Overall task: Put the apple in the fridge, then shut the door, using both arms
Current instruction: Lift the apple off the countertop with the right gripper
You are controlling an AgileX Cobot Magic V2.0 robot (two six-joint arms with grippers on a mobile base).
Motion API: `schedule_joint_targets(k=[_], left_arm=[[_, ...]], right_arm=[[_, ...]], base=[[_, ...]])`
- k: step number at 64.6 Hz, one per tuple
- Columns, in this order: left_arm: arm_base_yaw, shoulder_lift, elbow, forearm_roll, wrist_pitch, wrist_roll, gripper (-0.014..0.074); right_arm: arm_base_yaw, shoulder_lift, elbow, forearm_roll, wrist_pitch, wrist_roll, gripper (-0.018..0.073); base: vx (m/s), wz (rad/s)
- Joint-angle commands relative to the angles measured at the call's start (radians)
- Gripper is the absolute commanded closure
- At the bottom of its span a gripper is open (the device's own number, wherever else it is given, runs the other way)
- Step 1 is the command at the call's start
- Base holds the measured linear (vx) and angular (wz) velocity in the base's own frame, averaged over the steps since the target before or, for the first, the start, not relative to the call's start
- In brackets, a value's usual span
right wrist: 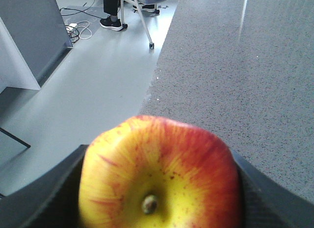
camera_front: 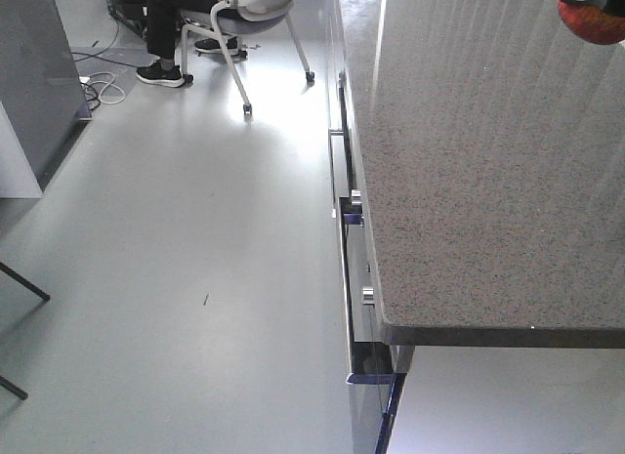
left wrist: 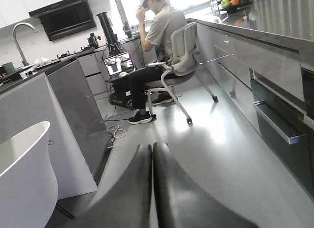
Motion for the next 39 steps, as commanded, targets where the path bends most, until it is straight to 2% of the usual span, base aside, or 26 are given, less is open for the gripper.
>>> schedule_joint_targets(k=[1, 39], left_arm=[[-0.003, -0.005, -0.016, -0.004, -0.073, -0.004, 0.0603], [-0.003, -0.005, -0.016, -0.004, -0.073, -0.004, 0.0603]], right_arm=[[-0.005, -0.027, -0.028, 0.016, -0.072, -0.011, 0.0524], [-0.005, -0.027, -0.028, 0.016, -0.073, -0.007, 0.0524]], base=[[0.00, 0.00], [0.00, 0.00]])
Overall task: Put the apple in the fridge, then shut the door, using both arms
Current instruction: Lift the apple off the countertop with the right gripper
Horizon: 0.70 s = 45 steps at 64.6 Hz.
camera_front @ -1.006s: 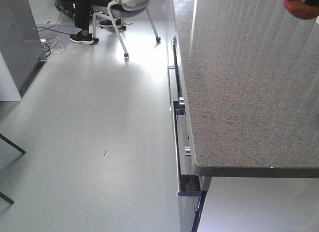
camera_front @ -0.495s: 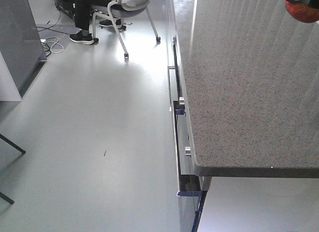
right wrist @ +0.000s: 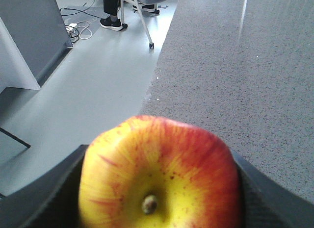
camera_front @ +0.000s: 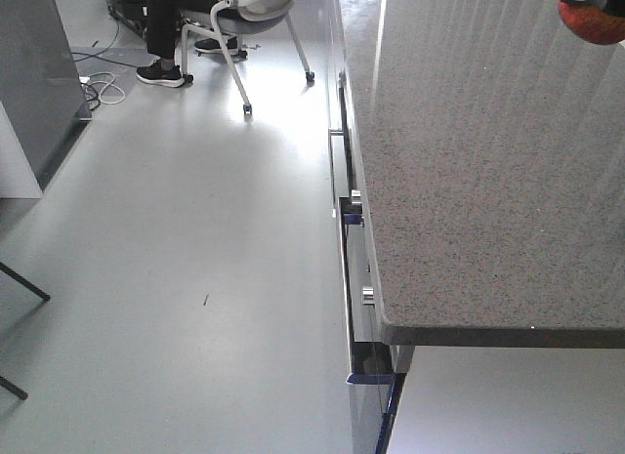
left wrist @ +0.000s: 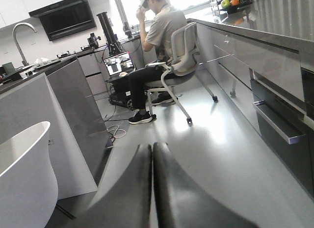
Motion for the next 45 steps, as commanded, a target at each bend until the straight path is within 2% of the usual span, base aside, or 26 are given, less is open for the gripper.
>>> schedule_joint_targets(k=[1, 45], left_arm=[[-0.003, -0.005, -0.016, -0.004, -0.073, -0.004, 0.0603], [-0.003, -0.005, -0.016, -0.004, -0.073, -0.004, 0.0603]], right_arm=[[-0.005, -0.027, -0.028, 0.016, -0.073, -0.006, 0.0524], [-0.005, -0.027, -0.028, 0.016, -0.073, -0.006, 0.0524]], base=[[0.00, 0.00], [0.00, 0.02]])
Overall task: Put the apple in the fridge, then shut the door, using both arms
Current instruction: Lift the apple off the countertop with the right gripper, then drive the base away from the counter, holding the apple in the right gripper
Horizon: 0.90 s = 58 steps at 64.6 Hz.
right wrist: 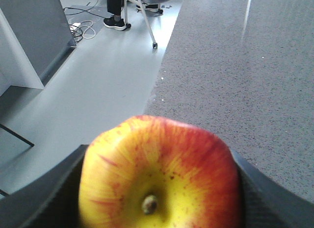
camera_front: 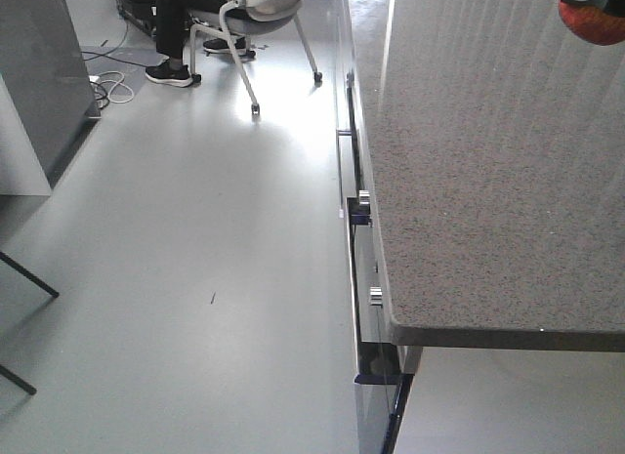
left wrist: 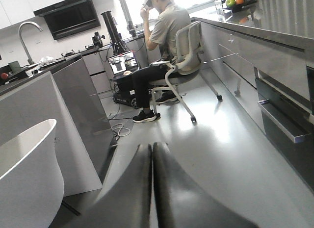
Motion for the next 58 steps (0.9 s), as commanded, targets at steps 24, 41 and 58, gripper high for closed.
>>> schedule_joint_targets(k=[24, 41, 58], left_arm=[[-0.003, -0.005, -0.016, -0.004, -0.073, -0.004, 0.0603], [-0.003, -0.005, -0.016, -0.004, -0.073, -0.004, 0.0603], [-0.003, -0.005, -0.016, -0.004, -0.073, -0.004, 0.0603]], right_arm=[[-0.005, -0.027, -0.028, 0.016, -0.069, -0.006, 0.0524], [-0.005, -0.027, -0.028, 0.016, -0.069, -0.006, 0.0524], [-0.005, -0.027, -0.028, 0.016, -0.069, -0.006, 0.0524]], base=[[-0.01, 0.22], [-0.01, 0.45], [-0.02, 0.53]])
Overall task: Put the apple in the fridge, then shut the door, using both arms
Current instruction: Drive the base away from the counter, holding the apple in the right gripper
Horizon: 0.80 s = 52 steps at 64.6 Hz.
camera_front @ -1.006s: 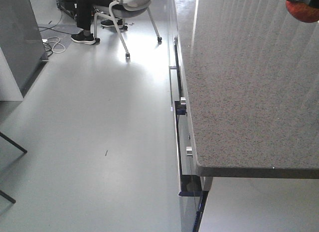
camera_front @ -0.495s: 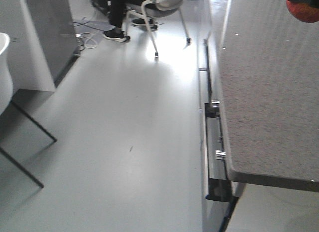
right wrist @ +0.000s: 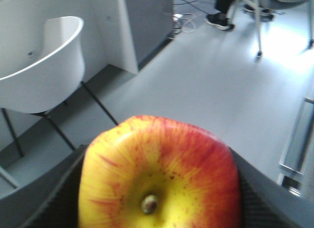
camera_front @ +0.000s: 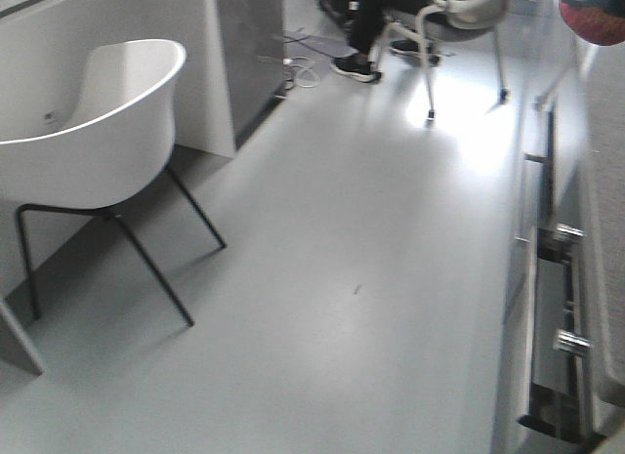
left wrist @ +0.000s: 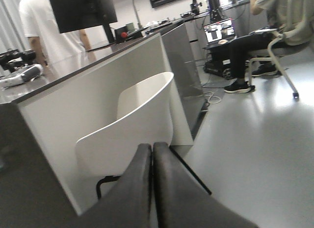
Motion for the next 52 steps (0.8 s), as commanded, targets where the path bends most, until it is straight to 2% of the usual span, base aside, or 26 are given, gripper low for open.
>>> schedule_joint_targets(k=[1, 20, 52], left_arm=[[-0.003, -0.005, -0.016, -0.004, -0.073, -0.004, 0.0603], [-0.003, -0.005, -0.016, -0.004, -0.073, -0.004, 0.0603], [-0.003, -0.005, -0.016, -0.004, -0.073, -0.004, 0.0603]], right_arm=[[-0.005, -0.027, -0.028, 0.016, -0.069, -0.006, 0.0524], [-0.005, -0.027, -0.028, 0.016, -0.069, -0.006, 0.0524], [-0.005, -0.027, -0.028, 0.016, -0.070, -0.006, 0.0524]], base=[[-0.03, 0.54], [-0.02, 0.47], [-0.01, 0.30]])
